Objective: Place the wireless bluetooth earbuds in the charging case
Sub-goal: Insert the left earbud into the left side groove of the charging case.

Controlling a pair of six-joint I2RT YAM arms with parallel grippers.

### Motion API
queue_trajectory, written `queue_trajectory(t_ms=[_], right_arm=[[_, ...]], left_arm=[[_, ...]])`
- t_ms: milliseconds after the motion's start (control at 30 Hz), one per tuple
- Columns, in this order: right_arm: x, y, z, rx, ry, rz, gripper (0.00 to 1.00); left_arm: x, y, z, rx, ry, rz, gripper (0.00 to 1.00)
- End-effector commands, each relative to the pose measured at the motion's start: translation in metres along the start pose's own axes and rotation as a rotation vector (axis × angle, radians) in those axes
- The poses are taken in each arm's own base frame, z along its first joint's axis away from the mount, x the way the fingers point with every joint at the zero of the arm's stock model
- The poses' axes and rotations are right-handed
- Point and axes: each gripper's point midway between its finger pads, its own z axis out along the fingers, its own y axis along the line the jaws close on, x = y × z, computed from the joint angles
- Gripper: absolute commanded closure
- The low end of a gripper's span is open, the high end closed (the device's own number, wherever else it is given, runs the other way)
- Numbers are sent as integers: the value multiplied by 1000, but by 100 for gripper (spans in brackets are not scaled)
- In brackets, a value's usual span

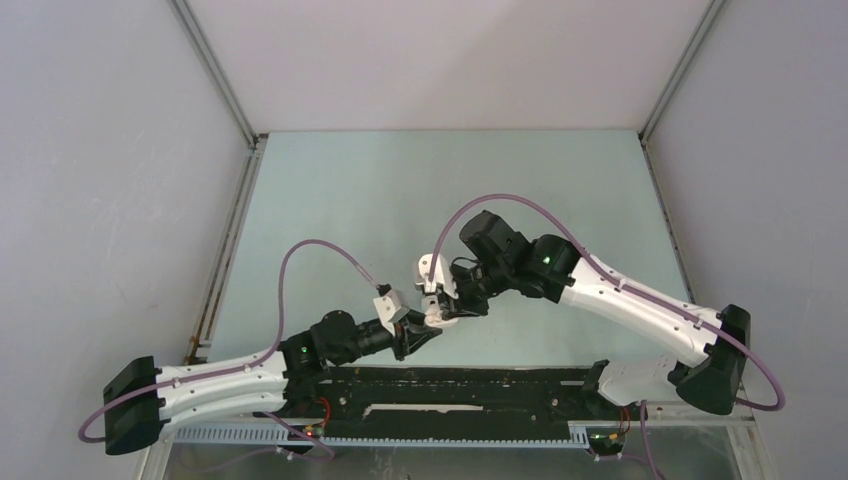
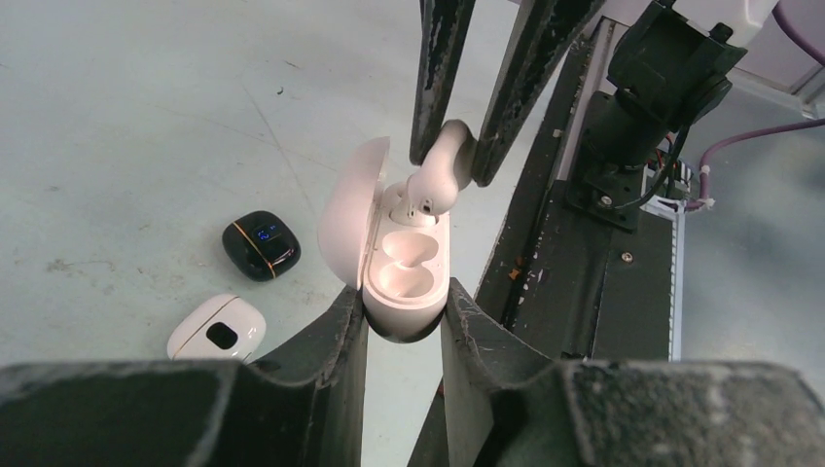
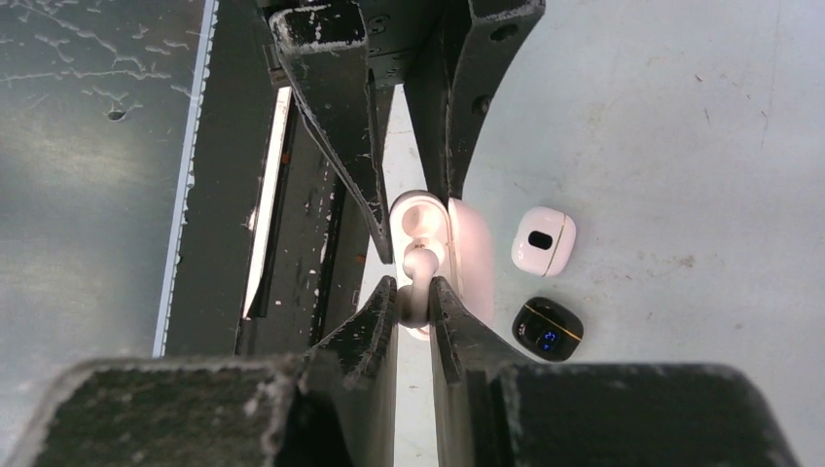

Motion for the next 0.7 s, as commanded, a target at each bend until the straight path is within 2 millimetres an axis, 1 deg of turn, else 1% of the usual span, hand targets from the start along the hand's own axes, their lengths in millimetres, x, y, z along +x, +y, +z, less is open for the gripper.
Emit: queue_trajectory(t_ms=[0, 67, 200, 367, 667], right_arm=[[-24, -5, -3, 22, -53, -20, 92], [-25, -5, -2, 19, -54, -22, 92], [-21, -4, 3, 11, -30, -27, 92], [-22, -5, 7, 17, -26, -42, 91], [-22, -4, 14, 12, -16, -56, 90]], left_arm=[[-32, -12, 4, 54, -83, 37, 100], [-34, -13, 4, 57, -88, 37, 100], [-38, -15, 3, 63, -101, 36, 100], [-36, -14, 2, 61, -98, 43, 100], [-43, -16, -1, 71, -124, 40, 100]])
